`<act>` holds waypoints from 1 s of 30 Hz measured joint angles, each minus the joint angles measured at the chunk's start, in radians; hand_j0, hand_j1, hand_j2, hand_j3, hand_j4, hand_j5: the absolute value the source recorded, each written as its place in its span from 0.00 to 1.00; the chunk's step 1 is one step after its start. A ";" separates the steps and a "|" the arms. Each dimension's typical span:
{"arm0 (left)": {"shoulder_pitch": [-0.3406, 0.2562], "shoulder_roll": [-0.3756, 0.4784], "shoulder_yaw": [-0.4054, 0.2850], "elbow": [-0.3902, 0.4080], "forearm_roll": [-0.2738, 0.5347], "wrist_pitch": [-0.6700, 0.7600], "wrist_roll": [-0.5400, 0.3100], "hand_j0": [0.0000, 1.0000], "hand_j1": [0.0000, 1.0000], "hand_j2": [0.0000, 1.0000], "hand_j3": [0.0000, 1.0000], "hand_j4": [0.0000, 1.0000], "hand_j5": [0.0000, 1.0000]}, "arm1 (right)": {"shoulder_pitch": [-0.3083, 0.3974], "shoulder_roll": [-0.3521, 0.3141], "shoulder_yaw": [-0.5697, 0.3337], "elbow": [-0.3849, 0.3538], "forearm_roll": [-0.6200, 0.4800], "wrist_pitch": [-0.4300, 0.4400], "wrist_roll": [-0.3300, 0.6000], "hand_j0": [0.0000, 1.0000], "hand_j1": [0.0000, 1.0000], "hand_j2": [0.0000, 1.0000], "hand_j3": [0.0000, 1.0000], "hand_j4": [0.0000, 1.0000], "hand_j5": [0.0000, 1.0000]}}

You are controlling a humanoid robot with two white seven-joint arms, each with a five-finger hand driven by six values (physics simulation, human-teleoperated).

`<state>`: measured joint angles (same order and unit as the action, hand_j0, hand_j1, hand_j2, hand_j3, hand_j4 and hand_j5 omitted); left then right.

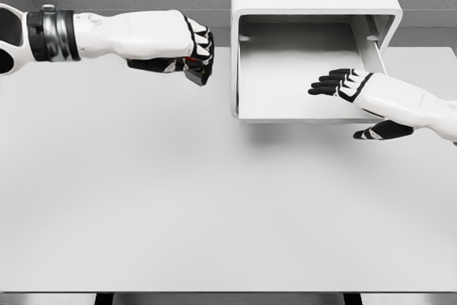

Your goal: Slide open multi-storey tabletop storage cabinets and put open load switch and slide close multi-storey tabletop storage cabinets

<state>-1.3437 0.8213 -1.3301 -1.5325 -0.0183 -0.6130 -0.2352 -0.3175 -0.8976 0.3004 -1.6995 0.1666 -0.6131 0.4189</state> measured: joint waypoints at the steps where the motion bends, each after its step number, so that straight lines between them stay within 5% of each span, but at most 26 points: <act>1: -0.005 -0.002 0.000 0.000 0.003 0.000 0.000 0.39 0.39 0.39 0.39 0.39 0.39 | 0.000 0.001 0.000 -0.001 0.000 0.000 -0.001 1.00 1.00 1.00 1.00 1.00 1.00; 30: -0.054 -0.235 -0.031 0.104 -0.010 0.000 -0.007 0.39 0.39 0.39 0.39 0.39 0.39 | 0.011 0.052 0.011 -0.009 -0.007 0.000 -0.001 1.00 1.00 1.00 1.00 1.00 1.00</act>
<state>-1.3975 0.5858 -1.3612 -1.4287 -0.0279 -0.6133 -0.2420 -0.3068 -0.8451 0.3115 -1.7086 0.1593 -0.6131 0.4184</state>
